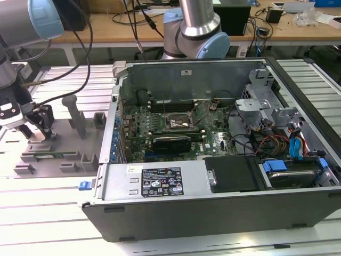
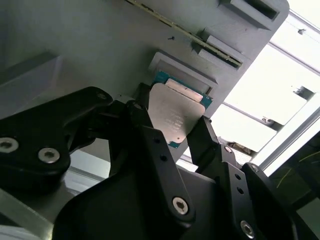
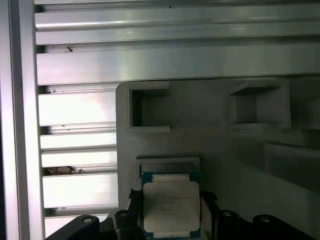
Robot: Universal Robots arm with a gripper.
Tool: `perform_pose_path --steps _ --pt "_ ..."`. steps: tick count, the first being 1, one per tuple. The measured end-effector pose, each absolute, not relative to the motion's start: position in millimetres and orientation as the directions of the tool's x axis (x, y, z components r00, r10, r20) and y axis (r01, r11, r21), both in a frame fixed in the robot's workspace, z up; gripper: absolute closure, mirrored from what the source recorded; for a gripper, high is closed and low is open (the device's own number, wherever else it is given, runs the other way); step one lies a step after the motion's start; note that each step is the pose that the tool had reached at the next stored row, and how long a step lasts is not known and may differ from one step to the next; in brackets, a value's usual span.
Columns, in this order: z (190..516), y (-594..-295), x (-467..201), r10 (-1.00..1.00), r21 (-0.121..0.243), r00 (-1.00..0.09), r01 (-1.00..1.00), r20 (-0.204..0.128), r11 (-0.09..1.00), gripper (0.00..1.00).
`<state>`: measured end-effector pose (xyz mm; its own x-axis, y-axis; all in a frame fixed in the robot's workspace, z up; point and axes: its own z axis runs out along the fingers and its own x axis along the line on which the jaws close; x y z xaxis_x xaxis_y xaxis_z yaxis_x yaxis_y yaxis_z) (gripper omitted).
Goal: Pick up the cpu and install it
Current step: 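Pick up the cpu and move it towards the insertion slot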
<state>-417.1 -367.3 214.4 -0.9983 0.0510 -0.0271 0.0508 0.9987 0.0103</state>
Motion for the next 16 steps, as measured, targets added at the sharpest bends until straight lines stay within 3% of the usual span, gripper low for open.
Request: perform_pose_path --steps 16 --pt "249.3 -367.3 -417.0 0.051 0.01 -0.998 0.051 -0.027 0.999 0.45"
